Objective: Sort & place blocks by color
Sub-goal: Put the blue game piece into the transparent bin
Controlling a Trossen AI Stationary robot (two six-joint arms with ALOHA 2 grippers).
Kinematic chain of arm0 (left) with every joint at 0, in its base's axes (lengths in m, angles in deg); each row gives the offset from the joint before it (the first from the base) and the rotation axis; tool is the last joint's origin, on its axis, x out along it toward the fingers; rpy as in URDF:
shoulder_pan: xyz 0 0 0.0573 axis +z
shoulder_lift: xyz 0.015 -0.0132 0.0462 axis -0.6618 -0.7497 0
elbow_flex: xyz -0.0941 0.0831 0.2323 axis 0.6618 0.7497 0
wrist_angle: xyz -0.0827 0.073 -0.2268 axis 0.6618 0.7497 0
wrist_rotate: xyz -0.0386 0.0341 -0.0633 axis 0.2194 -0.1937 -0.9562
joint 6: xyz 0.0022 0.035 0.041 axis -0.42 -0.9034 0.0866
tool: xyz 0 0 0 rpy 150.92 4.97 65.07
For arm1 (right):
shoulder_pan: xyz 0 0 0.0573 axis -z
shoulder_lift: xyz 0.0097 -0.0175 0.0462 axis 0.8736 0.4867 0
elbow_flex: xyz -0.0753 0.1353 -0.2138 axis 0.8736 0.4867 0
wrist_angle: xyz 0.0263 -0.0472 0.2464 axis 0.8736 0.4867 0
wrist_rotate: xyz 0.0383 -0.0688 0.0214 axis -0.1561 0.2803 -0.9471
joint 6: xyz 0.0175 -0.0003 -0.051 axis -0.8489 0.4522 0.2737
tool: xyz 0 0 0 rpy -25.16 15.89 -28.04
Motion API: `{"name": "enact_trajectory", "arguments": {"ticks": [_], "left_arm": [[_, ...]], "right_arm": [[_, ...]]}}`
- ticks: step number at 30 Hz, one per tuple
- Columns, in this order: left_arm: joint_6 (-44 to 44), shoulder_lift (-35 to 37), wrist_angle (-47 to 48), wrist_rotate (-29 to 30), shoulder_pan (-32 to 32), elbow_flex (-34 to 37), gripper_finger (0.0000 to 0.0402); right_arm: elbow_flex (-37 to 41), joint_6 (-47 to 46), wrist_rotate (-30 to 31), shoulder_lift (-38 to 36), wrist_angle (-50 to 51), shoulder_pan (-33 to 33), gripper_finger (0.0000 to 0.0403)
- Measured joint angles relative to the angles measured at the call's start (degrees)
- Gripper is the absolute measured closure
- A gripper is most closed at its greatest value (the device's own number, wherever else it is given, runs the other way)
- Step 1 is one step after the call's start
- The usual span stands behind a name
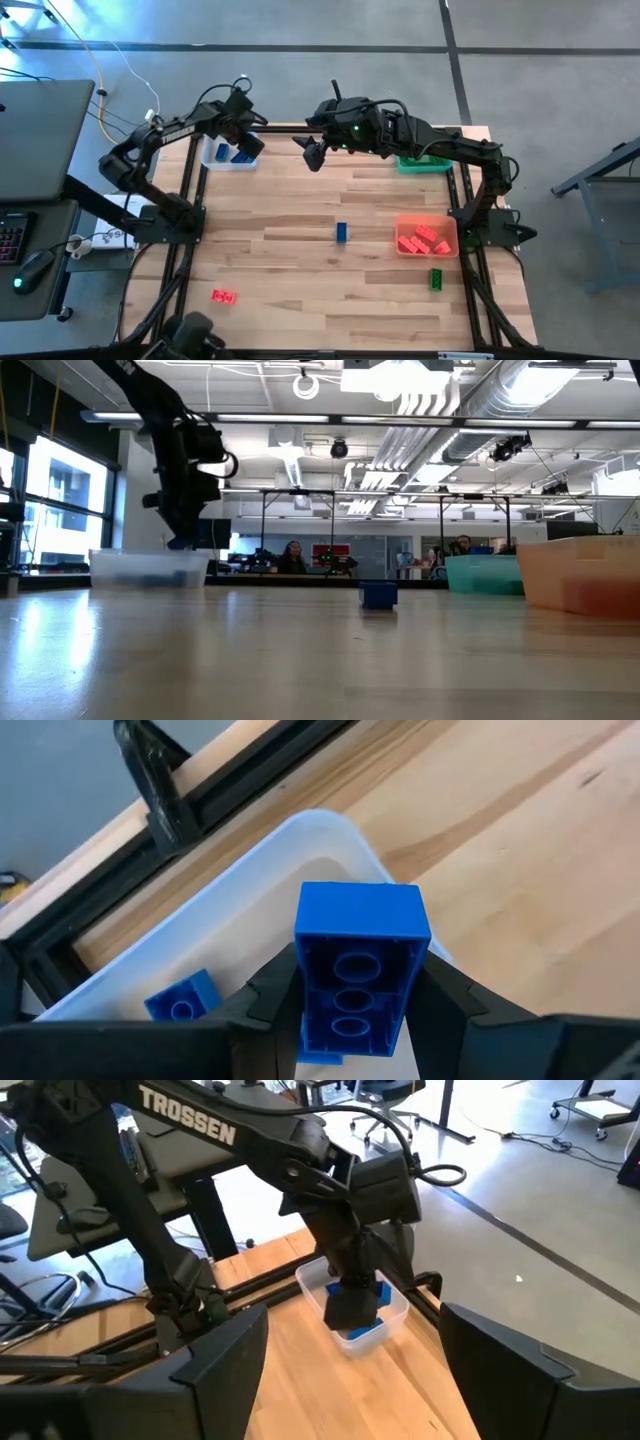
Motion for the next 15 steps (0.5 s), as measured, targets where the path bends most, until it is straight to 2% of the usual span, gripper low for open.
{"name": "enact_trajectory", "arguments": {"ticks": [15], "left_arm": [[1.6, -2.9, 0.6, 2.4, 1.8, 0.0, 0.0251]], "right_arm": [[0.0, -0.1, -0.4, 0.0, 0.8, 0.0, 0.0121]]}}
